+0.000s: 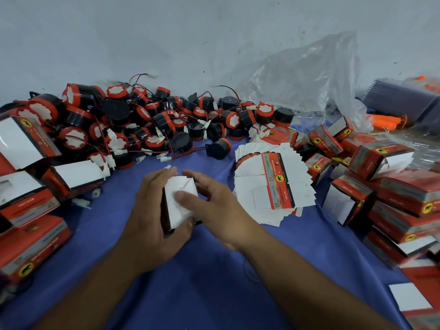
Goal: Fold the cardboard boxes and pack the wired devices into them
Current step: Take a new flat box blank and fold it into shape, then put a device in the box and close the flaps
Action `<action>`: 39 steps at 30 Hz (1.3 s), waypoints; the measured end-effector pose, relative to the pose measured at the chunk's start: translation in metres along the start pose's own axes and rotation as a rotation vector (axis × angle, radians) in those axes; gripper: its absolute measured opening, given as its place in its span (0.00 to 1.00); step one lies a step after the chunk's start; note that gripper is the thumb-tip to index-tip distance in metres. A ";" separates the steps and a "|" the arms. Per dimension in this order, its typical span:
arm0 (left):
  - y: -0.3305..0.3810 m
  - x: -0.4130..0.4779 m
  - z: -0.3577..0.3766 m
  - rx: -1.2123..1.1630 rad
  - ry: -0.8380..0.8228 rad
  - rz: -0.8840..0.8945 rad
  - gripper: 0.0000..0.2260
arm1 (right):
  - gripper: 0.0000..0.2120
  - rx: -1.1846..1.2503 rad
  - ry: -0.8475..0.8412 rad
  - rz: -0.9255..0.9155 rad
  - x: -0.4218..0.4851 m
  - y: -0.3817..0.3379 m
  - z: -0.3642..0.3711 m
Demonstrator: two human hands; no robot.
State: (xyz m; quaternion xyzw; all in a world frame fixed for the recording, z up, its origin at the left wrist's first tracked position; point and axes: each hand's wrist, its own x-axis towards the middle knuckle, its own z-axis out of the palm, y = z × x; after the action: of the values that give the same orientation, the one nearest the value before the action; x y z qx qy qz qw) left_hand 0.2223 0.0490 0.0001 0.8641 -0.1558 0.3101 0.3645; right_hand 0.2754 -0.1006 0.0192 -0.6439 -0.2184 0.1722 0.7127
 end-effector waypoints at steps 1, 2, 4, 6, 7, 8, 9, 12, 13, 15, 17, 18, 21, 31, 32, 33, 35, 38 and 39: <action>0.000 0.000 0.000 0.021 0.004 0.001 0.35 | 0.15 -0.024 0.000 -0.017 -0.001 0.000 0.001; 0.001 0.001 -0.001 0.045 0.006 0.007 0.35 | 0.15 -0.045 -0.003 -0.028 -0.001 0.001 0.001; 0.001 0.002 -0.002 0.098 0.014 0.034 0.34 | 0.15 -0.083 -0.002 -0.044 -0.001 0.001 0.003; 0.002 0.003 -0.003 0.120 0.021 0.049 0.32 | 0.16 -0.121 -0.008 -0.057 -0.001 0.003 0.002; 0.002 0.003 -0.004 0.122 0.022 0.049 0.32 | 0.16 -0.144 -0.008 -0.058 -0.002 0.004 0.002; 0.002 0.003 -0.004 0.125 0.020 0.050 0.32 | 0.15 -0.166 -0.003 -0.058 -0.002 0.005 0.001; 0.002 0.003 -0.005 0.131 0.015 0.052 0.31 | 0.16 -0.192 0.005 -0.058 -0.001 0.006 0.001; 0.002 0.003 -0.006 0.158 0.009 0.069 0.31 | 0.20 -0.298 0.001 -0.070 -0.003 0.004 0.000; 0.002 0.003 -0.006 0.164 0.014 0.075 0.31 | 0.21 -0.327 -0.015 -0.069 -0.004 0.002 0.000; 0.002 0.004 -0.006 0.169 0.028 0.095 0.30 | 0.23 -0.380 -0.049 -0.069 -0.006 0.000 0.000; 0.002 0.004 -0.006 0.175 0.031 0.130 0.30 | 0.27 -0.438 -0.073 -0.068 -0.008 -0.001 0.001; 0.002 0.004 -0.006 0.178 0.024 0.149 0.29 | 0.28 -0.456 -0.088 -0.062 -0.009 -0.002 0.000; 0.001 0.004 -0.003 0.162 -0.004 0.150 0.30 | 0.31 -0.409 -0.161 0.019 -0.010 -0.002 -0.004; -0.005 0.001 0.003 0.164 0.066 0.171 0.33 | 0.24 -0.488 -0.025 -0.262 -0.001 -0.008 -0.011; -0.008 0.000 0.004 0.158 0.060 0.188 0.33 | 0.25 -0.536 -0.019 -0.280 -0.001 -0.009 -0.013; -0.010 -0.001 0.005 0.142 0.035 0.195 0.34 | 0.29 -0.608 -0.023 -0.300 0.000 -0.009 -0.018; -0.017 -0.002 0.008 0.116 -0.057 0.196 0.36 | 0.38 -0.833 -0.101 -0.398 0.001 -0.012 -0.029; -0.028 -0.004 0.012 0.246 -0.136 0.201 0.35 | 0.41 -1.037 -0.261 -0.486 -0.002 -0.014 -0.035; -0.031 -0.003 0.013 0.300 -0.141 0.206 0.33 | 0.41 -1.108 -0.275 -0.516 -0.002 -0.013 -0.035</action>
State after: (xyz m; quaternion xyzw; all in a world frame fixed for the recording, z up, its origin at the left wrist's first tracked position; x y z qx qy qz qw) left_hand 0.2406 0.0611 -0.0250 0.9078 -0.2207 0.3042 0.1860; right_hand 0.2916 -0.1324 0.0294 -0.8164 -0.5133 -0.0630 0.2571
